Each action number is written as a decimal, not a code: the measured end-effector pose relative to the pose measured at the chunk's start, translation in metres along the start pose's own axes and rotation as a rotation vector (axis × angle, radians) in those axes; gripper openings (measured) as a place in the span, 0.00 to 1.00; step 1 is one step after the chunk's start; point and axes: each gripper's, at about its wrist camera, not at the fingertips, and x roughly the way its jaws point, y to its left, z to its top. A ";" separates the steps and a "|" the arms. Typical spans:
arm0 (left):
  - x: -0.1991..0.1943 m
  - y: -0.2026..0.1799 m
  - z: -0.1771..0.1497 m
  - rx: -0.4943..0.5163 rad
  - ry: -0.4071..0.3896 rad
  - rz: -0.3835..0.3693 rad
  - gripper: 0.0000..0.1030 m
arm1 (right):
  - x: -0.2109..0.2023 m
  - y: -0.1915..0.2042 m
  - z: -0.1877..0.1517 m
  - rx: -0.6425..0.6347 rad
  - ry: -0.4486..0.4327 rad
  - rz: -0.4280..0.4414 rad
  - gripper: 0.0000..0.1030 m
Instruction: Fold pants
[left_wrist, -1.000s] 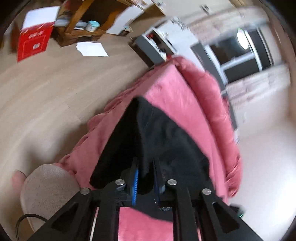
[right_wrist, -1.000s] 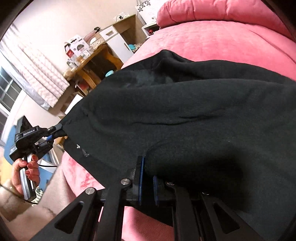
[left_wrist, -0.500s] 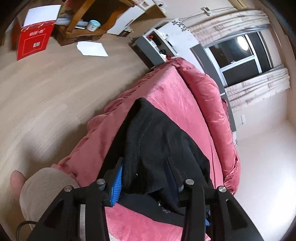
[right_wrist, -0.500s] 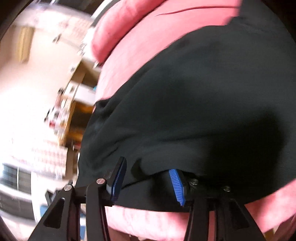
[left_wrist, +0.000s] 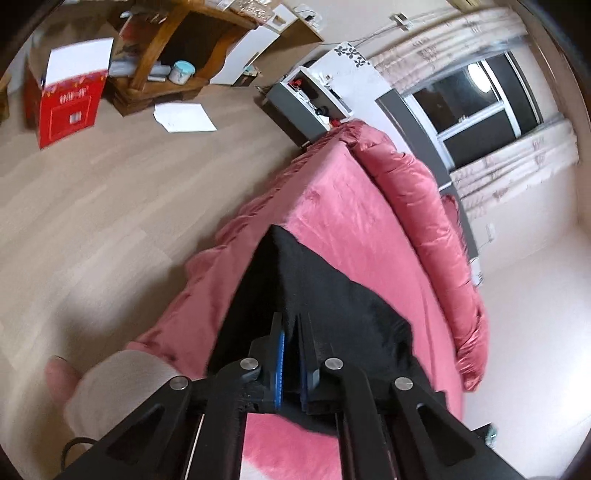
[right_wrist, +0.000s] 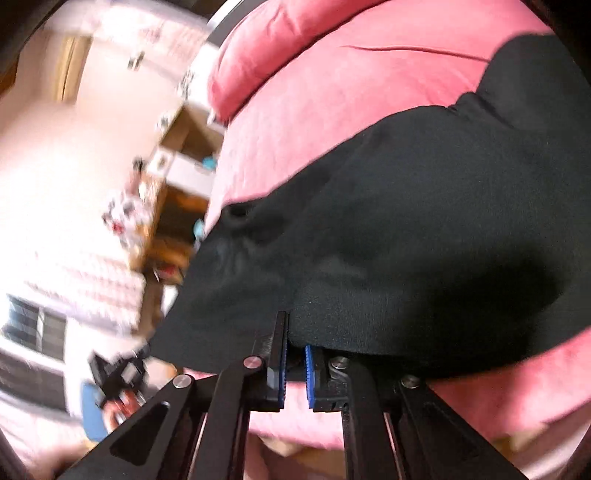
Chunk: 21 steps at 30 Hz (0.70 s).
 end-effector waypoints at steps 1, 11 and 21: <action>0.001 0.001 -0.002 0.019 0.009 0.015 0.05 | 0.000 -0.001 -0.005 -0.027 0.026 -0.033 0.07; 0.035 0.017 -0.033 0.128 0.067 0.247 0.15 | 0.040 -0.039 -0.017 0.051 0.104 -0.095 0.08; -0.017 -0.010 -0.012 0.170 -0.178 0.379 0.24 | 0.001 -0.058 -0.016 0.138 0.051 -0.043 0.22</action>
